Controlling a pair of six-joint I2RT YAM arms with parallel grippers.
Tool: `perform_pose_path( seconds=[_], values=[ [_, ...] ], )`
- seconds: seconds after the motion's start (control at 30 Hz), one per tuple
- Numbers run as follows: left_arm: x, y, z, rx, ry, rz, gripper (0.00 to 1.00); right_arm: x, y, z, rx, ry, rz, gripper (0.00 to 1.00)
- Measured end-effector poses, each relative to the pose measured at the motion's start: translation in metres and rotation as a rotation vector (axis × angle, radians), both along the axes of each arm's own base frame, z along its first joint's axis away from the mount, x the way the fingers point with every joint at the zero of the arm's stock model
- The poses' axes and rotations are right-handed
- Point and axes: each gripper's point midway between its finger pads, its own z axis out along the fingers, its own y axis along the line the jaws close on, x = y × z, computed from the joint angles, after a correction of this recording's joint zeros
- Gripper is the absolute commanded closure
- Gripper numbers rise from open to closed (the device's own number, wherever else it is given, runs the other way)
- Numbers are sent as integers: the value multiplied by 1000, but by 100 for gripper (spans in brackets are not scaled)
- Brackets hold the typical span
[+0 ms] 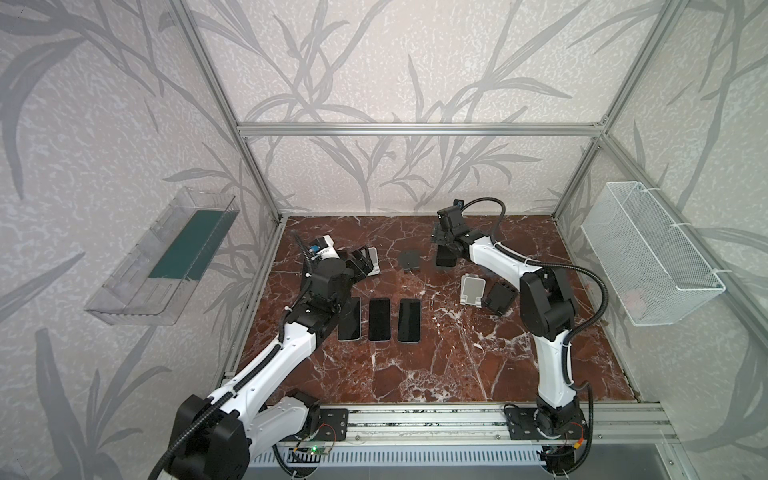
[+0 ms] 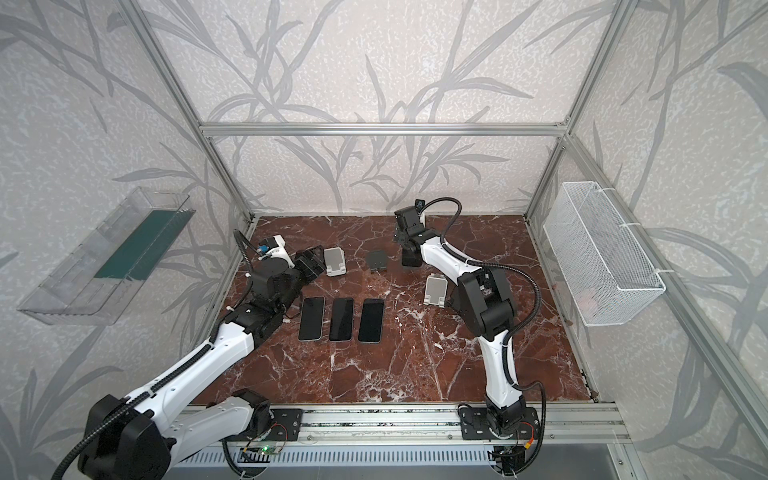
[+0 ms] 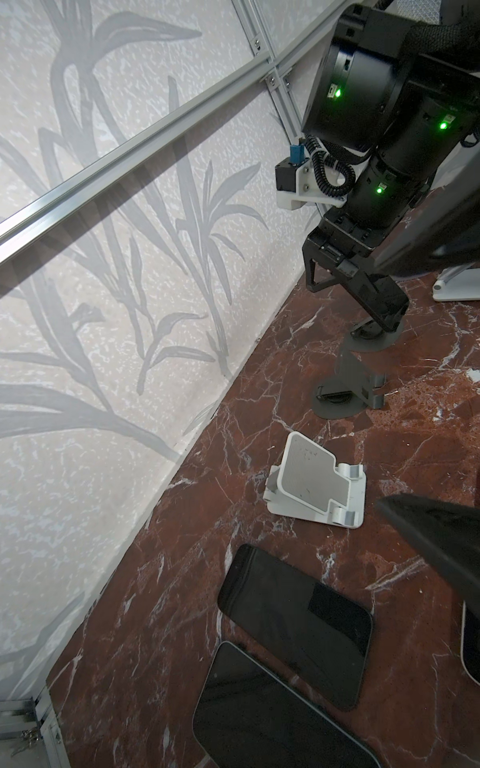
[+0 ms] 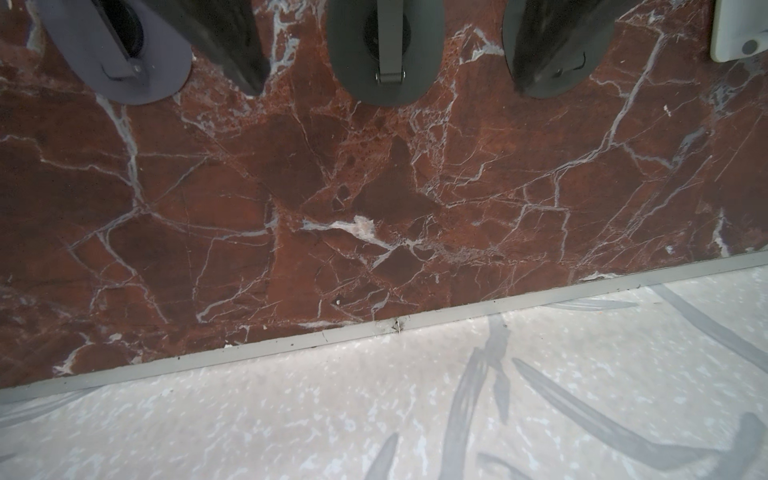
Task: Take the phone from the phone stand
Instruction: 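Grasp the black phone and lift it off its stand with the right gripper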
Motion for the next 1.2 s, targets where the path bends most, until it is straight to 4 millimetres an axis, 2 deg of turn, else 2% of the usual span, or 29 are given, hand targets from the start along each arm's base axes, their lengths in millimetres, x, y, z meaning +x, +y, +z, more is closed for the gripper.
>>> perform_pose_path(
  seconds=[0.13,0.3,0.63,0.73,1.0,1.1,1.2],
  values=[
    [0,1,0,-8,2,3,19,1,2,-4,7,-18,11,30],
    [0,-1,0,-20,3,-7,20,-3,7,0,-23,-40,53,37],
    [1,-3,2,-40,-3,-20,20,-13,15,8,-57,-59,118,41],
    [1,-4,2,-46,-1,-22,21,-20,15,22,-45,-80,145,41],
    [2,-6,-1,-50,8,-28,22,-34,21,84,30,-200,202,41],
    [2,-7,-2,-54,11,-33,22,-49,22,94,43,-216,225,42],
    [2,-8,-2,-62,14,-40,22,-71,26,94,56,-208,264,42]
  ],
)
